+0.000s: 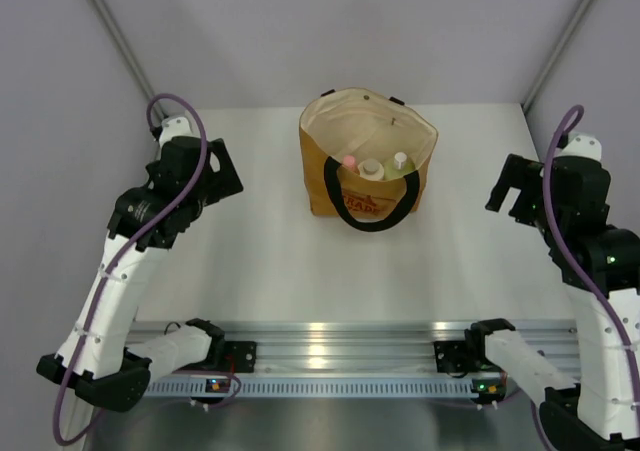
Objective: Take the personal care products out of the canvas bag
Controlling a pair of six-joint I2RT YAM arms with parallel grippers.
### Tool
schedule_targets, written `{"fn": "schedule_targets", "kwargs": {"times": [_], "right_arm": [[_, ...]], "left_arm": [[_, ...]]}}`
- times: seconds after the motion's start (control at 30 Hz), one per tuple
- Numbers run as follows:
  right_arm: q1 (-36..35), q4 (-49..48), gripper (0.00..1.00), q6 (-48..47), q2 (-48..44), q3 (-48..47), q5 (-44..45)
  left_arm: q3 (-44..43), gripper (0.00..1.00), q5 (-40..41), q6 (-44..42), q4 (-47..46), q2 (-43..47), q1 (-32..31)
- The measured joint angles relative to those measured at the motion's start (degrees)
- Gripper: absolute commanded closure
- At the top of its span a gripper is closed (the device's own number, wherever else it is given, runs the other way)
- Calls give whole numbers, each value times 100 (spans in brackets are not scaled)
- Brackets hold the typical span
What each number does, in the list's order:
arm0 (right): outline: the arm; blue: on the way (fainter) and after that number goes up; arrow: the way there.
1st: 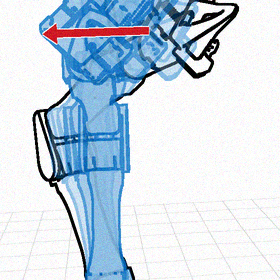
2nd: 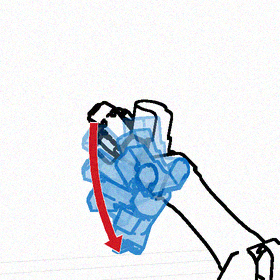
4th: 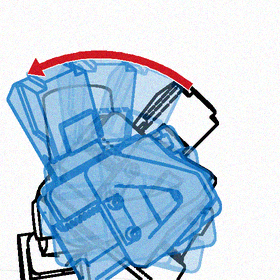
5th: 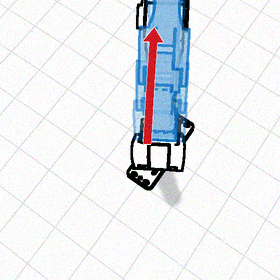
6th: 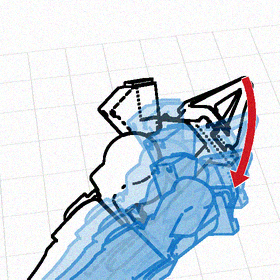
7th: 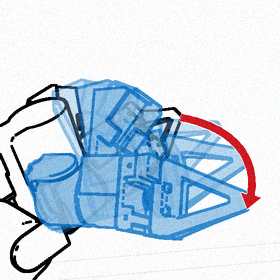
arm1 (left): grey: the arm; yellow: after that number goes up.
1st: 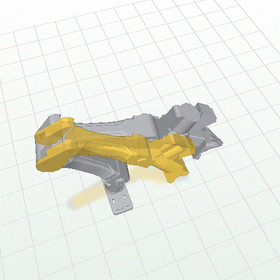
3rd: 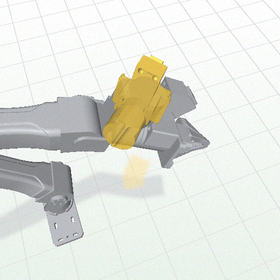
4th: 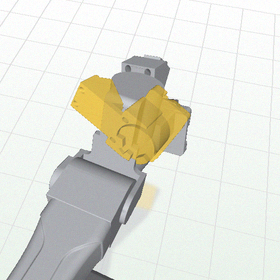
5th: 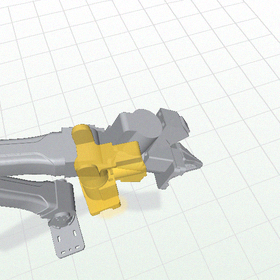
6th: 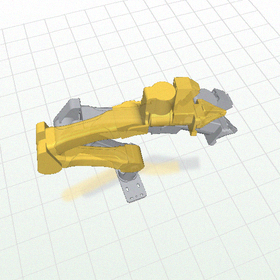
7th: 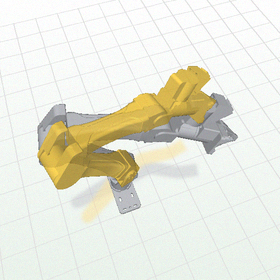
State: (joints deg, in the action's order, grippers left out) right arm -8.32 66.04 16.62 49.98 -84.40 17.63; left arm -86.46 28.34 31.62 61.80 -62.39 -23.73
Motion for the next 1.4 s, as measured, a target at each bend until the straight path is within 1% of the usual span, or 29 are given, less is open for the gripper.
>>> {"fn": "schedule_targets", "kwargs": {"times": [0.13,0.23,0.33,0.43,0.67,0.73,0.83,0.93,0.97,1.07,1.1,1.2,1.33,1.37,1.4], "right_arm": [[0,-2,1,66,-52,2,92],[0,-13,1,155,-118,37,179],[0,-4,1,315,-197,105,210],[0,-2,1,468,-181,118,195],[0,2,1,614,-107,216,-79],[0,0,1,614,-122,271,-184],[0,-4,1,612,-142,352,-339],[2,-2,1,614,-201,487,-503],[2,0,1,614,-223,533,-544],[2,4,1,614,-297,656,-669],[4,0,0,614,-317,680,-702],[4,4,0,616,-382,708,-796],[7,2,1,654,-422,699,-1005],[7,9,1,656,-402,678,-1093],[9,0,0,658,-372,640,-1185]], "left_arm": [[-98,1,-101,31,20,-22,0],[-400,1,-258,173,28,-136,0],[-702,1,-520,498,31,-304,0],[-1047,1,-970,918,17,-608,0],[-1849,1,-2544,1781,-354,-1985,-35],[-2258,1,-2802,1847,-439,-2535,-125],[-2684,2,-2876,1943,-612,-3139,-363],[-2789,12,-2721,1963,-636,-3392,-636],[-2809,20,-2651,1958,-640,-3451,-715],[-2909,33,-2389,1965,-584,-3585,-960],[-2951,45,-2297,1952,-544,-3620,-1040],[-2979,62,-1976,1954,-426,-3650,-1266],[-2728,63,-1670,1947,-372,-3523,-1438],[-2592,64,-1622,1945,-332,-3462,-1445],[-2474,67,-1574,1947,-310,-3416,-1443]]}}
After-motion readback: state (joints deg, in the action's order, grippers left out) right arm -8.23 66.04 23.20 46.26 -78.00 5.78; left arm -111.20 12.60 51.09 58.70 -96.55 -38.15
